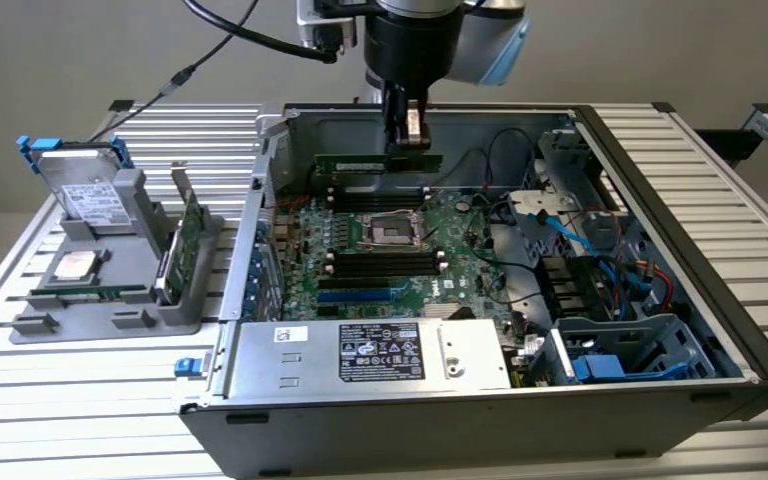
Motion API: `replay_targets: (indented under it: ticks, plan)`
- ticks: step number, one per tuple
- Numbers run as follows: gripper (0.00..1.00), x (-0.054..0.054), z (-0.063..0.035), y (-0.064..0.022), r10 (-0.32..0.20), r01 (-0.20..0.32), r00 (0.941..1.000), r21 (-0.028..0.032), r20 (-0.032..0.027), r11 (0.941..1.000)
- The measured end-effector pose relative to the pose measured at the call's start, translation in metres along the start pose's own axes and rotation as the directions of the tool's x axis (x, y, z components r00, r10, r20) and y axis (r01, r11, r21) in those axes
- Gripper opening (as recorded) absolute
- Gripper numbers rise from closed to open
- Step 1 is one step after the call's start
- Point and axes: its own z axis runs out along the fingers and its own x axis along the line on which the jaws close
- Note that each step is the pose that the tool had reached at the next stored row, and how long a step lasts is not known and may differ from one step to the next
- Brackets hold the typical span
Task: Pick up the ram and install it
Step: 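Pick up the ram and move it above insertion slot, then insert the ram into the slot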
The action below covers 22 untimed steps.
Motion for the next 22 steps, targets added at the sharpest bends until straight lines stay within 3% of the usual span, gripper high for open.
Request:
replay_targets:
  ticks: [2,3,5,10,22]
  plan:
    - [0.14,-0.026,0.0133,-0.0065,0.0,0.0,0.9994,-0.0018,-0.0339,1.0]
    - [0.14,-0.032,0.0174,-0.0118,0.001,-0.001,0.9987,-0.0026,-0.0508,1.0]
    - [0.14,-0.036,0.0197,-0.0142,0.001,-0.001,0.9983,-0.0029,-0.0575,1.0]
    - [0.14,-0.041,0.0242,-0.0175,0.001,-0.001,0.9976,-0.0023,-0.0695,1.0]
    - [0.14,-0.041,0.0242,-0.0175,0.001,-0.001,0.9976,-0.0013,-0.0695,1.0]
